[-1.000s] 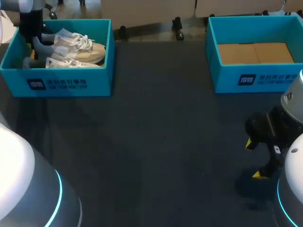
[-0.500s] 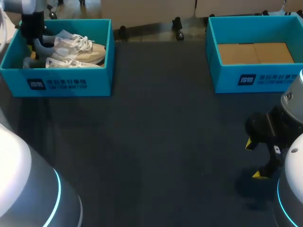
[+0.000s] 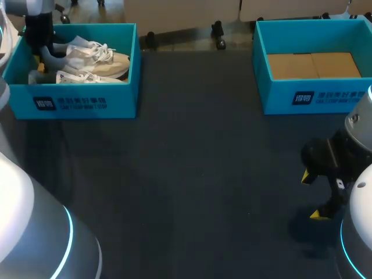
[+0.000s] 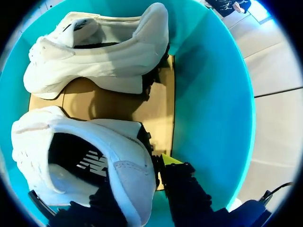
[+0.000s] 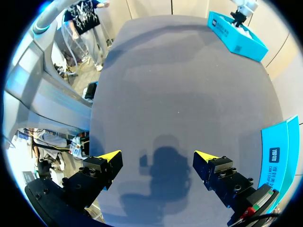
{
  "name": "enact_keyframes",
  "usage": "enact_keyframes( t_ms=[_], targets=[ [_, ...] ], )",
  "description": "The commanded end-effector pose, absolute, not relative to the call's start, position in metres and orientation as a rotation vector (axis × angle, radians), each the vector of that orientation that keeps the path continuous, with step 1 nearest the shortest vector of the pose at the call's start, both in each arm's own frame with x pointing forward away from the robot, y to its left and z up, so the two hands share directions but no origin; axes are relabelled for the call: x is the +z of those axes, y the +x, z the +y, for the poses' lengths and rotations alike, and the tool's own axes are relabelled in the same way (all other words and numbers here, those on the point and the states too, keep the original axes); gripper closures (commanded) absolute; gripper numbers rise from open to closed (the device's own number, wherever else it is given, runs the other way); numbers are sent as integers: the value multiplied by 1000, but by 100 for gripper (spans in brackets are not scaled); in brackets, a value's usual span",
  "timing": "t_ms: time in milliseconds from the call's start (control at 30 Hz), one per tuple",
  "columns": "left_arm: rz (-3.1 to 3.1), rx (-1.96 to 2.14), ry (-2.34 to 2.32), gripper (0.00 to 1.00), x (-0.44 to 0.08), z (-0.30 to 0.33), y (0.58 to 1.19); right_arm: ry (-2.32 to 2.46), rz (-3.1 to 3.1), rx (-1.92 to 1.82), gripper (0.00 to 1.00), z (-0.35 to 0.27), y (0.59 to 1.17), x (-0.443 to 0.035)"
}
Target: Take the shoe out of the shoebox, open the shoe tongue, remove and reinsert the insole, then place the shoe into the shoebox
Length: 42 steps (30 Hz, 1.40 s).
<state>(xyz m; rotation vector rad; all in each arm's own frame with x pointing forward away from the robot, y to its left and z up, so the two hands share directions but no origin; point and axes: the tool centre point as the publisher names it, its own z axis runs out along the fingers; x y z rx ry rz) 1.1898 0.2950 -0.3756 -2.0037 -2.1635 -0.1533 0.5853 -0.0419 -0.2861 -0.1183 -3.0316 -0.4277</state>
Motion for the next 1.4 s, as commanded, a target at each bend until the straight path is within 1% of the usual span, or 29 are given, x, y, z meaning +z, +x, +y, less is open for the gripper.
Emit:
enact_keyframes(
  t_ms=[33,167,200,233,300,400,467,500,567,667,733,800,833,867,967,1000,1033,1067,1400],
  targets=[
    [-2154,-114,-1991,60,-373,297,1199,-117,-3033,-427,0,-42,585,-287],
    [-2162,-108,-1994,51,-371,297,1197,-117,-3033,-427,0,-42,585,-287],
    [-2166,-102,-1994,46,-371,297,1197,-117,-3033,-427,0,-42,585,-287],
    [-2167,-97,-1997,39,-369,296,1196,-117,-3033,-427,0,-42,585,-287],
    [-2175,-86,-2004,37,-365,295,1193,-117,-3033,-427,0,-42,585,-287],
    [-2189,-72,-2014,27,-359,294,1191,-117,-3033,-427,0,-42,585,-287],
    [-2203,-56,-2030,29,-351,292,1188,-117,-3033,-427,0,-42,585,-287],
    [-2218,-52,-2031,27,-347,292,1187,-117,-3033,-427,0,-42,585,-287],
    [-2230,-36,-2039,33,-338,291,1186,-117,-3033,-427,0,-42,585,-287],
    [-2242,-26,-2056,34,-327,289,1184,-117,-3033,-427,0,-42,585,-287],
    [-2242,-23,-2072,31,-319,289,1181,-117,-3033,-427,0,-42,585,-287],
    [-2236,-16,-2084,25,-313,289,1178,-117,-3033,-427,0,-42,585,-287],
    [-2236,-16,-2095,16,-310,289,1176,-117,-3033,-427,0,-42,585,-287],
    [-2235,-18,-2101,13,-307,289,1173,-117,-3033,-427,0,-42,585,-287],
    [-2237,-13,-2111,9,-299,290,1167,-117,-3033,-427,0,-42,585,-287],
    [-2235,-8,-2117,6,-296,290,1165,-117,-3033,-427,0,-42,585,-287],
    [-2235,-7,-2119,1,-294,290,1162,-117,-3033,-427,0,-42,585,-287],
    [-2235,-7,-2121,0,-291,290,1160,-117,-3033,-427,0,-42,585,-287],
    [-2240,21,-2154,0,-262,294,1128,-117,-3033,-427,0,-42,585,-287]
  ],
)
